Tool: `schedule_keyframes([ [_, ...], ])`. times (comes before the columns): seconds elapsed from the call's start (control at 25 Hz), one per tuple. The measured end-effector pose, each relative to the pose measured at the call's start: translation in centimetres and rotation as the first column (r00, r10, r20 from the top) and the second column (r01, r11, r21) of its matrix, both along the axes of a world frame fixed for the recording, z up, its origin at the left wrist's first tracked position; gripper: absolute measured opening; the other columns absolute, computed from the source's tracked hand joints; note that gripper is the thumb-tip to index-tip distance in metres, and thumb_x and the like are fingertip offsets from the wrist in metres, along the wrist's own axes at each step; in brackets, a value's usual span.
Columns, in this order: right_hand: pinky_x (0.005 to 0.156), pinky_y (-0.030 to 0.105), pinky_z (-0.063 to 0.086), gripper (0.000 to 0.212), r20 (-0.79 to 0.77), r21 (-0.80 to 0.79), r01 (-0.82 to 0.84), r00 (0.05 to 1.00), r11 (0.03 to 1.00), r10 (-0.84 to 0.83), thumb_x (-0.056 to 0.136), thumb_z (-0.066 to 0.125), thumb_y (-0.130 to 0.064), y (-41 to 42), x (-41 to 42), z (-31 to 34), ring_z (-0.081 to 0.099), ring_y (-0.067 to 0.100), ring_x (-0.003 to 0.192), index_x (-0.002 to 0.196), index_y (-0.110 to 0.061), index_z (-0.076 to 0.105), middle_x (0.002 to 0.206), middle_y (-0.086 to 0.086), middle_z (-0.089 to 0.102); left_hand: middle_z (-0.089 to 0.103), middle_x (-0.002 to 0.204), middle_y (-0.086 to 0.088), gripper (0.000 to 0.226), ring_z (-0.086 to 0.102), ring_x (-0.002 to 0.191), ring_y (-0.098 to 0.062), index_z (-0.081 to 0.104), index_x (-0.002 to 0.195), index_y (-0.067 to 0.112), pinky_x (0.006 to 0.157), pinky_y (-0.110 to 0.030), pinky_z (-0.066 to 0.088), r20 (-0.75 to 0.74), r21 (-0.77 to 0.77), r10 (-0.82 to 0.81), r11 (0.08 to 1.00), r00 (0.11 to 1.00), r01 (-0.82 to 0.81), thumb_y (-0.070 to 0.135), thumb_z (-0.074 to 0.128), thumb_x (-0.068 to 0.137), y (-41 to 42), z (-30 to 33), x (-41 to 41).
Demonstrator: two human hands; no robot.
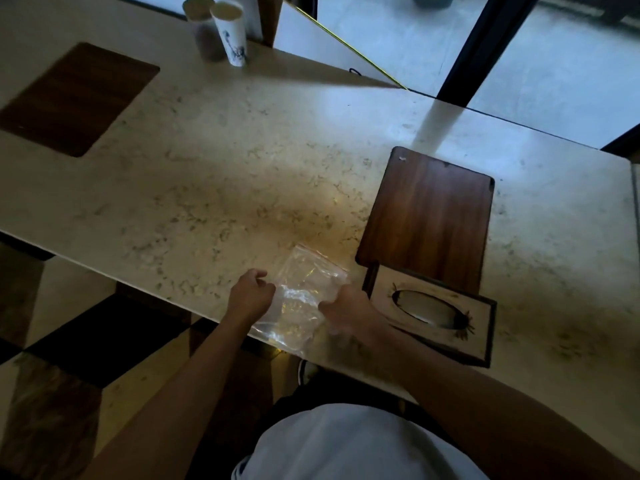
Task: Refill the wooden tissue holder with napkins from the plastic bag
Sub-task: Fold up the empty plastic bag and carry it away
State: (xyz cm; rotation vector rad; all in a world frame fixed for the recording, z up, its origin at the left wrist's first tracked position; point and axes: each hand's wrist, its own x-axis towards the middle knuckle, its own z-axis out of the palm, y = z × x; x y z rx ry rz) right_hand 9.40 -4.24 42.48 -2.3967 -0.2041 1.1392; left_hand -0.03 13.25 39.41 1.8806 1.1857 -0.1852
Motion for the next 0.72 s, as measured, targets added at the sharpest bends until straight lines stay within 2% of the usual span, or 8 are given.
schedule_keyframes([
  [0.12,0.067,0.034,0.062,0.015,-0.026,0.030,0.088,0.996,0.996,-0.087,0.089,0.064,-0.027,0.5,0.1,-0.5,0.071,0.020,0.076,0.077,-0.023,0.056,0.086,0.003,0.071,0.070,0.105,-0.017,0.037,0.068,0.097,-0.036,0.064,0.123,0.009,0.091,-0.045,0.055,0.024,-0.105,0.067,0.992,0.997,-0.064,0.016,0.065,0.086,0.1,-0.2,0.3],
  [0.2,0.070,0.038,0.064,0.009,-0.063,0.077,0.186,0.981,0.979,-0.182,0.089,0.065,-0.025,0.6,0.1,-0.6,0.071,0.021,0.079,0.093,-0.016,0.064,0.088,0.003,0.070,0.070,0.098,-0.020,0.032,0.069,0.087,-0.034,0.065,0.117,0.004,0.085,-0.047,0.057,0.042,-0.228,0.166,0.962,0.985,-0.152,0.011,0.066,0.086,-0.2,-0.2,0.4],
  [0.28,0.056,0.029,0.057,0.017,-0.092,0.107,0.237,0.969,0.966,-0.228,0.088,0.065,-0.023,0.7,0.1,-0.6,0.069,0.019,0.078,0.102,-0.013,0.065,0.086,0.001,0.067,0.068,0.085,-0.022,0.017,0.063,0.068,-0.028,0.067,0.104,-0.001,0.067,-0.039,0.055,0.073,-0.382,0.274,0.896,0.959,-0.227,0.006,0.065,0.088,-0.5,0.1,0.2],
  [0.36,0.047,0.020,0.047,0.010,-0.136,0.151,0.287,0.954,0.946,-0.267,0.085,0.064,-0.018,0.6,0.0,-0.4,0.064,0.014,0.068,0.093,-0.013,0.068,0.078,0.000,0.064,0.063,0.074,-0.022,0.010,0.055,0.055,-0.025,0.067,0.087,-0.006,0.054,-0.029,0.048,0.094,-0.493,0.351,0.829,0.932,-0.263,0.003,0.063,0.089,-0.7,0.7,0.0],
  [0.4,0.048,0.020,0.046,0.006,-0.182,0.184,0.340,0.934,0.922,-0.308,0.083,0.063,-0.014,0.5,0.1,-0.2,0.063,0.014,0.066,0.087,-0.014,0.068,0.076,0.002,0.063,0.061,0.071,-0.021,0.012,0.054,0.051,-0.023,0.067,0.085,-0.008,0.051,-0.025,0.046,0.103,-0.528,0.376,0.805,0.921,-0.270,0.003,0.063,0.089,-0.8,1.0,0.0],
  [0.56,0.063,0.028,0.055,0.015,-0.399,0.348,0.566,0.811,0.747,-0.429,0.084,0.068,-0.001,-0.9,1.2,1.0,0.062,0.019,0.076,0.098,-0.008,0.071,0.087,0.011,0.065,0.067,0.064,-0.013,0.009,0.061,0.051,-0.020,0.068,0.083,-0.002,0.051,-0.025,0.050,0.141,-0.613,0.423,0.748,0.895,-0.257,0.002,0.064,0.090,-1.1,2.7,0.6],
  [0.72,0.057,0.020,0.054,0.011,-0.407,0.434,0.628,0.777,0.646,-0.481,0.089,0.070,0.000,-2.5,3.0,2.5,0.061,0.014,0.066,0.100,0.000,0.072,0.077,0.008,0.067,0.070,0.068,-0.007,0.006,0.068,0.053,-0.015,0.067,0.087,0.005,0.052,-0.024,0.054,0.196,-0.677,0.383,0.719,0.903,-0.158,0.005,0.064,0.091,-1.7,4.3,2.5],
])
